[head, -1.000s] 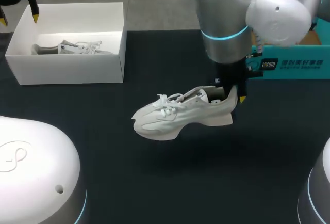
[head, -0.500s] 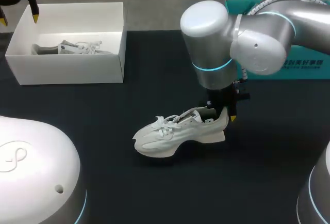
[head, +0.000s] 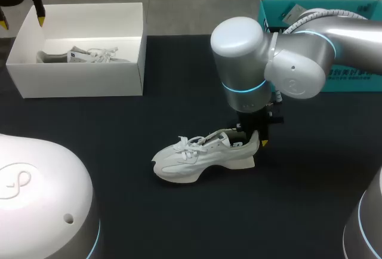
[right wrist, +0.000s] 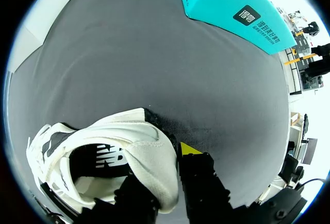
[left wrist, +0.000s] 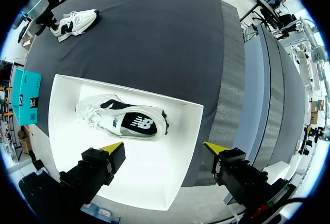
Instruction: Take the shoe out of the shoebox, open the shoe tongue, remove and reinsert the insole, then place the shoe into the shoebox
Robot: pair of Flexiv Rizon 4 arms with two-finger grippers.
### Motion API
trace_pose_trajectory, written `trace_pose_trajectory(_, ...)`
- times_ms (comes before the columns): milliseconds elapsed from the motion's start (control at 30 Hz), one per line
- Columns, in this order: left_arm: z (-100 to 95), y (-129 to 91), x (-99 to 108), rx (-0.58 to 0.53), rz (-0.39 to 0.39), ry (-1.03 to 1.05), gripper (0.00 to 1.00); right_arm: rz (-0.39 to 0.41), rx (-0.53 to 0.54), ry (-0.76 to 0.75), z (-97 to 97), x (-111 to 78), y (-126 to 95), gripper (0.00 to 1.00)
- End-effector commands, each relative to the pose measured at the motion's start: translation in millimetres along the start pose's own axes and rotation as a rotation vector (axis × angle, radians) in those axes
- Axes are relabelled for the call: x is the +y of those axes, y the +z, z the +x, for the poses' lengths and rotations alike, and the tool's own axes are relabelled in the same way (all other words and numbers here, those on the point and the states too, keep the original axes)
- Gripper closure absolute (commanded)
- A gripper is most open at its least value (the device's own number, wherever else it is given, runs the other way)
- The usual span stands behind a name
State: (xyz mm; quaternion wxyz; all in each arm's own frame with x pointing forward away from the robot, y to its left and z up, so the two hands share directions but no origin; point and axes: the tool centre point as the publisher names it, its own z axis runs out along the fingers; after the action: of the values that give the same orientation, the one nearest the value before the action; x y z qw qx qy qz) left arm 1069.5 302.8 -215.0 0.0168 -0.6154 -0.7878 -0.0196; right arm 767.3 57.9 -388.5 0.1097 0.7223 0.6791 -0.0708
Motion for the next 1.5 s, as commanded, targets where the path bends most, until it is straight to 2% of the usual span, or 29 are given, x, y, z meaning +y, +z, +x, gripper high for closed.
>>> trace_pose_trajectory(33,0.0,-0.7,-0.3,0.004,-0.001,0.0,0.0,-0.003,0.001,-0.002,-0.4,-3.8,-5.2,0.37)
trace_pose_trajectory(67,0.0,-0.7,-0.3,0.004,-0.001,0.0,0.0,-0.009,-0.001,-0.001,-1.0,-4.8,-9.5,0.15)
trace_pose_trajectory(100,0.0,-0.7,-0.3,0.004,-0.001,0.0,0.0,-0.011,-0.003,0.0,-1.6,-5.6,-13.6,0.0)
trace_pose_trajectory(333,0.0,-0.7,-0.3,0.004,-0.001,0.0,0.0,-0.067,0.031,-0.046,-9.7,-7.9,-55.3,0.0)
trace_pose_trajectory(533,0.0,-0.7,-0.3,0.004,-0.001,0.0,0.0,-0.196,0.197,-0.25,-16.5,-2.7,-93.8,0.0)
trace_pose_trajectory(600,0.0,-0.7,-0.3,0.004,-0.001,0.0,0.0,-0.263,0.325,-0.344,-19.3,-0.6,-105.9,0.0)
trace_pose_trajectory(667,0.0,-0.7,-0.3,0.004,-0.001,0.0,0.0,-0.301,0.385,-0.422,-21.9,1.9,-116.2,0.0)
trace_pose_trajectory(700,0.0,-0.7,-0.3,0.004,-0.001,0.0,0.0,-0.312,0.43,-0.477,-23.3,3.3,-120.7,0.0)
trace_pose_trajectory(833,0.0,-0.7,-0.3,0.004,-0.001,0.0,0.0,-0.343,0.486,-0.615,-26.5,6.6,-136.9,0.0)
trace_pose_trajectory(900,0.0,-0.7,-0.3,0.004,-0.001,0.0,0.0,-0.342,0.505,-0.649,-28.7,7.5,-142.6,0.0)
trace_pose_trajectory(967,0.0,-0.7,-0.3,0.004,-0.001,0.0,0.0,-0.283,0.465,-0.682,-30.5,7.0,-146.1,0.0)
trace_pose_trajectory(1467,0.0,-0.7,-0.3,0.004,-0.001,0.0,0.0,-0.283,0.465,-0.682,-30.5,7.0,-146.1,0.0)
trace_pose_trajectory(1500,0.0,-0.7,-0.3,0.004,-0.001,0.0,0.0,-0.335,0.481,-0.707,-32.6,7.0,-143.9,0.0)
